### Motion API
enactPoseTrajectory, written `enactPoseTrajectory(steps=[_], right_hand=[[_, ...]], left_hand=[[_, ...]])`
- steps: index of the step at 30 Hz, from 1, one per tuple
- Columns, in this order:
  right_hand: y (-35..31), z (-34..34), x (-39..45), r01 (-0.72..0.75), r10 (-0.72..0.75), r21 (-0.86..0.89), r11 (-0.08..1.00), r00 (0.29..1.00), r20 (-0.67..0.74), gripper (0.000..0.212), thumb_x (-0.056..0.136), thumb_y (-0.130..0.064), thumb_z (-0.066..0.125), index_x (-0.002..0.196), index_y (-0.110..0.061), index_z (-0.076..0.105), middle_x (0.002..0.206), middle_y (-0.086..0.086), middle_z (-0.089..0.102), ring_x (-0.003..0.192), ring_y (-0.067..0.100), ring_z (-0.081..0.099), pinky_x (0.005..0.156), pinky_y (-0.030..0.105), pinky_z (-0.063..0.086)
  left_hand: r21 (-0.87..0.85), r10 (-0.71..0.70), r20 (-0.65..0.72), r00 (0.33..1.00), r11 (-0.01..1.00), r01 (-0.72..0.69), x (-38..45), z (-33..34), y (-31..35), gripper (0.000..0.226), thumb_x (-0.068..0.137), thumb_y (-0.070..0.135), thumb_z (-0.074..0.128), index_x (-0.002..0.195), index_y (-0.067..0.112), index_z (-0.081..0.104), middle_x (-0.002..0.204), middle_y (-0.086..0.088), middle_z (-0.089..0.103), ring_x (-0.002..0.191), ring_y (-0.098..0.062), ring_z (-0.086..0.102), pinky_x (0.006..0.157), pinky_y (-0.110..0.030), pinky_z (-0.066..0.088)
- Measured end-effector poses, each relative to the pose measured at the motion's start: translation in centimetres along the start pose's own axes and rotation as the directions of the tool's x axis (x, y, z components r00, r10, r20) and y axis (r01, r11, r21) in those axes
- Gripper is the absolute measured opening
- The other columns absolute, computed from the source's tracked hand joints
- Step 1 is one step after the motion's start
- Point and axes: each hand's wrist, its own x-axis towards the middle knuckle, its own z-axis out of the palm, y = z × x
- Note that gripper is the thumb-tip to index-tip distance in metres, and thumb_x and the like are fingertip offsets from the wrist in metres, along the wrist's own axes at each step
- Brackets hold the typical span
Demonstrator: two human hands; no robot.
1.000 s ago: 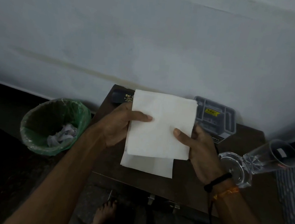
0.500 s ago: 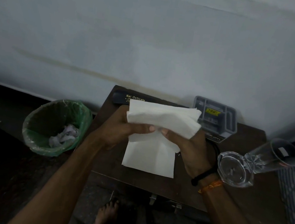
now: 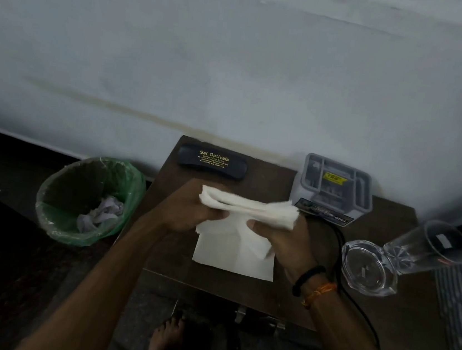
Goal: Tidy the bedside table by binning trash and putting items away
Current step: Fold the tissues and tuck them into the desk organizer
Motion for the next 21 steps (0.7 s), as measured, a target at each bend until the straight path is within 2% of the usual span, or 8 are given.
enactPoseTrajectory(steps=[2,4,7,11,15,17,19,21], right_hand=[[-0.7,0.0,-0.1,0.036,-0.036,-0.03,0.999,0.999,0.009,0.026,0.065,-0.013,0.089,0.082,-0.023,0.072,0.082,-0.005,0.075,0.083,0.009,0.07,0.078,0.033,0.054],[-1.8,-0.2,-0.1,0.047,-0.047,0.034,0.998,0.999,-0.007,0.034,0.063,-0.032,0.09,0.089,-0.022,0.071,0.087,-0.006,0.074,0.087,0.003,0.07,0.081,0.024,0.056],[-2.7,-0.8,-0.2,-0.041,0.027,0.203,0.978,0.997,0.068,0.037,0.078,0.002,0.074,0.113,-0.008,0.069,0.111,0.007,0.074,0.106,0.025,0.069,0.087,0.038,0.057],[-2.8,-1.2,-0.3,-0.2,0.159,0.308,0.93,0.975,0.153,0.046,0.077,0.006,0.067,0.122,-0.003,0.064,0.121,0.015,0.069,0.111,0.034,0.066,0.091,0.048,0.054],[-3.2,-1.5,-0.5,-0.271,0.204,0.338,0.901,0.954,0.221,0.041,0.079,0.003,0.066,0.118,-0.009,0.066,0.112,0.01,0.071,0.094,0.026,0.067,0.057,0.032,0.053],[-3.5,-1.5,-0.6,-0.295,0.211,0.375,0.879,0.945,0.248,0.043,0.077,-0.001,0.068,0.119,-0.011,0.065,0.109,0.006,0.07,0.091,0.022,0.067,0.052,0.028,0.051],[-3.8,-1.6,-0.7,-0.31,0.215,0.412,0.857,0.941,0.261,0.044,0.082,0.001,0.064,0.124,-0.01,0.062,0.115,0.008,0.071,0.1,0.026,0.069,0.062,0.035,0.058],[-3.8,-1.9,-0.7,-0.313,0.21,0.441,0.841,0.941,0.267,0.046,0.085,0.005,0.058,0.129,-0.007,0.059,0.125,0.013,0.067,0.114,0.033,0.064,0.088,0.048,0.057]], left_hand=[[0.017,0.023,-0.027,0.999,1.0,-0.022,0.3,0.0,0.0,0.034,0.084,0.002,0.071,0.118,0.003,0.069,0.105,0.005,0.076,0.102,-0.01,0.07,0.09,-0.029,0.056],[-0.066,0.029,-0.089,0.996,0.997,-0.035,0.4,0.1,0.5,0.038,0.086,-0.006,0.066,0.123,0.0,0.062,0.093,0.017,0.075,0.091,0.003,0.07,0.078,-0.014,0.054],[-0.275,-0.099,-0.104,0.99,0.959,0.067,0.6,0.2,0.9,0.029,0.088,0.0,0.065,0.117,0.001,0.067,0.105,-0.006,0.075,0.092,-0.013,0.073,0.072,-0.023,0.057],[-0.406,-0.234,-0.006,0.972,0.889,0.211,0.9,0.7,0.9,0.03,0.089,0.003,0.062,0.12,0.005,0.066,0.114,-0.01,0.073,0.103,-0.028,0.069,0.079,-0.035,0.057],[-0.481,-0.257,0.008,0.966,0.846,0.23,1.1,2.0,1.6,0.035,0.088,0.003,0.064,0.123,0.011,0.063,0.116,-0.008,0.072,0.099,-0.021,0.071,0.074,-0.029,0.057],[-0.498,-0.254,0.001,0.967,0.839,0.221,1.2,2.4,1.7,0.038,0.088,0.004,0.065,0.125,0.014,0.062,0.116,-0.006,0.072,0.1,-0.02,0.071,0.074,-0.028,0.058],[-0.5,-0.254,-0.003,0.967,0.838,0.218,1.2,2.6,2.0,0.039,0.088,0.004,0.066,0.126,0.015,0.062,0.116,-0.005,0.072,0.102,-0.02,0.071,0.075,-0.029,0.058],[-0.508,-0.254,0.011,0.967,0.832,0.224,1.1,2.6,2.2,0.036,0.089,0.004,0.064,0.124,0.013,0.063,0.114,-0.005,0.073,0.099,-0.019,0.071,0.073,-0.027,0.058]])
